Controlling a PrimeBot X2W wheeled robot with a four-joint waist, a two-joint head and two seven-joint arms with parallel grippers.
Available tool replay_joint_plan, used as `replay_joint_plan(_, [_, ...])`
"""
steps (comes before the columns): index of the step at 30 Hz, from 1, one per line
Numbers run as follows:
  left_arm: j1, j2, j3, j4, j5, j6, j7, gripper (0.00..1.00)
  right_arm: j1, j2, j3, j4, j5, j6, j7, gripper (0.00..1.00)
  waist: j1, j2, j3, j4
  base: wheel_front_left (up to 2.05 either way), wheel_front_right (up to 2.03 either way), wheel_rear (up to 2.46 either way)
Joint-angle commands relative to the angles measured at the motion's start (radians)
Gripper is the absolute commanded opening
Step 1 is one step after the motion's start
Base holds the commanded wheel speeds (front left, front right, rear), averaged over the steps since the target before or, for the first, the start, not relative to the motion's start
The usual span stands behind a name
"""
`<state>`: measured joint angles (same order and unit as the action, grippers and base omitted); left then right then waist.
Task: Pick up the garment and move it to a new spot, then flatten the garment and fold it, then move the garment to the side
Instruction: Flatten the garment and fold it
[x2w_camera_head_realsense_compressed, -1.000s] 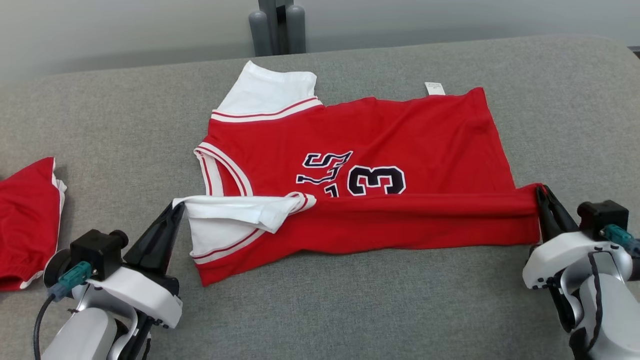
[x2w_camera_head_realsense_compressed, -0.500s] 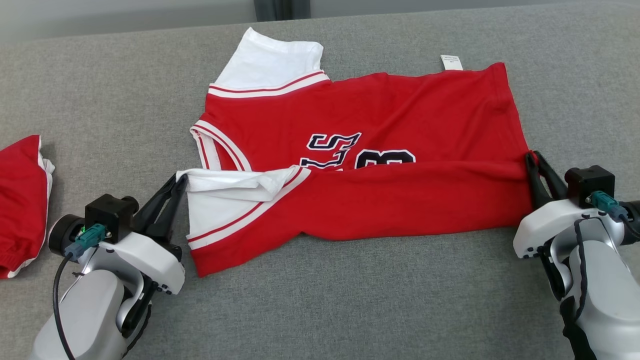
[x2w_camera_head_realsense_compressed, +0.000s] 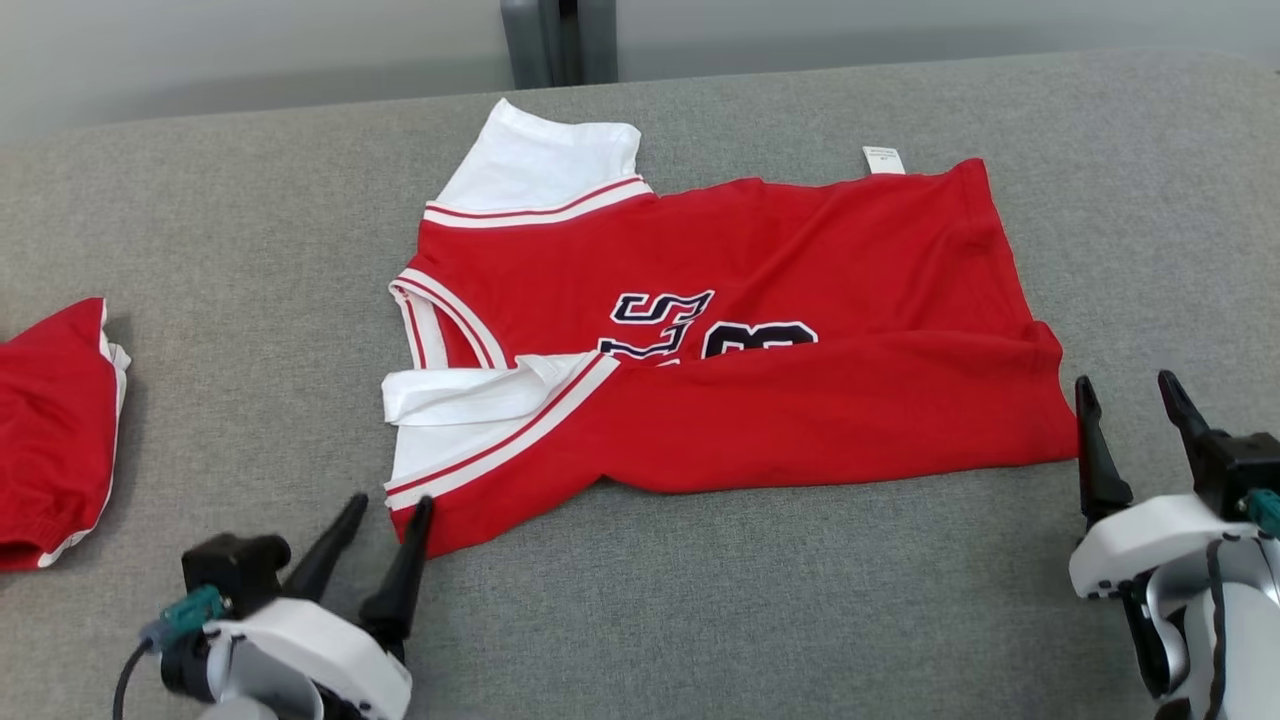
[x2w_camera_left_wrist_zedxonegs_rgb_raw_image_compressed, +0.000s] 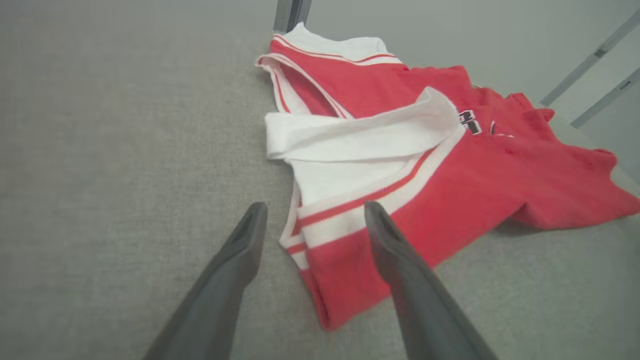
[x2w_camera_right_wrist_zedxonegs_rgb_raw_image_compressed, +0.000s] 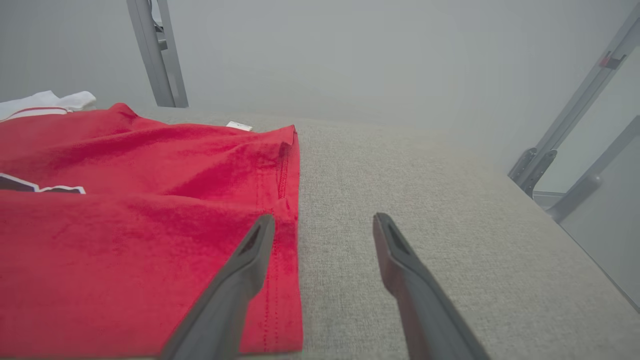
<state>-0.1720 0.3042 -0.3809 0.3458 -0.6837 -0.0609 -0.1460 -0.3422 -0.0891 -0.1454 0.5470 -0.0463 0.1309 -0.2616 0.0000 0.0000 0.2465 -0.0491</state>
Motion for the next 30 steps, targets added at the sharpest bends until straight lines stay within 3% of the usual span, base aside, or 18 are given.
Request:
replay_joint_plan(1, [0.020, 0.008, 0.006, -0.024, -0.013, 0.013, 0.017, 1.00, 0.014, 0.001, -0.004, -0.014, 0.006, 0.000, -0.004, 1.00, 0.0000, 0.0000, -0.003, 0.002, 0.00, 0.00, 0.00])
replay_joint_plan(7, [0.103, 0.015, -0.005, -0.124, -0.067, 0.062, 0.142, 1.00, 0.059, 0.010, -0.009, -0.043, 0.011, 0.000, -0.004, 1.00, 0.0000, 0.0000, -0.012, 0.002, 0.00, 0.00, 0.00])
replay_joint_plan(8, [0.106, 0.018, -0.009, -0.132, -0.069, 0.069, 0.162, 0.95, 0.059, 0.011, -0.005, -0.042, 0.011, 0.000, -0.005, 1.00, 0.0000, 0.0000, -0.012, 0.001, 0.00, 0.00, 0.00])
replay_joint_plan(9, [0.109, 0.020, -0.012, -0.139, -0.070, 0.078, 0.181, 0.80, 0.058, 0.013, 0.001, -0.037, 0.013, 0.000, -0.005, 1.00, 0.0000, 0.0000, -0.012, 0.000, 0.00, 0.00, 0.00])
replay_joint_plan(10, [0.110, 0.022, -0.015, -0.146, -0.070, 0.086, 0.195, 0.47, 0.057, 0.015, 0.008, -0.029, 0.017, 0.000, -0.005, 1.00, 0.0000, 0.0000, -0.011, -0.002, 0.00, 0.00, 0.00])
replay_joint_plan(11, [0.112, 0.024, -0.014, -0.153, -0.067, 0.097, 0.203, 0.05, 0.054, 0.016, 0.016, -0.022, 0.021, 0.000, -0.005, 1.00, 0.0000, 0.0000, -0.010, -0.004, 0.00, 0.00, 0.00])
replay_joint_plan(12, [0.114, 0.025, -0.012, -0.161, -0.065, 0.105, 0.205, 0.00, 0.050, 0.018, 0.023, -0.007, 0.025, 0.000, -0.005, 1.00, 0.0000, 0.0000, -0.010, -0.006, 0.00, 0.00, 0.00])
replay_joint_plan(22, [0.134, 0.043, -0.011, -0.196, -0.063, 0.129, 0.215, 0.00, -0.009, 0.012, 0.110, 0.204, 0.196, 0.000, -0.005, 1.00, 0.0000, 0.0000, -0.017, 0.002, 0.00, 0.00, 0.00])
replay_joint_plan(27, [0.139, 0.049, -0.016, -0.199, -0.056, 0.131, 0.212, 0.00, -0.028, -0.010, 0.145, 0.249, 0.233, 0.000, -0.005, 1.00, 0.0000, 0.0000, -0.023, 0.010, 0.00, 0.00, 0.00])
replay_joint_plan(28, [0.139, 0.050, -0.017, -0.200, -0.054, 0.132, 0.210, 0.00, -0.030, -0.014, 0.151, 0.255, 0.240, 0.000, -0.005, 0.78, 0.0000, 0.0000, -0.024, 0.012, 0.00, 0.00, 0.00])
replay_joint_plan(29, [0.139, 0.050, -0.020, -0.199, -0.053, 0.132, 0.209, 0.00, -0.031, -0.018, 0.158, 0.260, 0.245, 0.000, -0.005, 0.46, 0.0000, 0.0000, -0.026, 0.014, 0.00, 0.00, 0.00])
replay_joint_plan(30, [0.139, 0.051, -0.021, -0.199, -0.050, 0.132, 0.208, 0.00, -0.030, -0.023, 0.166, 0.261, 0.251, 0.000, -0.005, 0.23, 0.0000, 0.0000, -0.028, 0.016, 0.00, 0.00, 0.00])
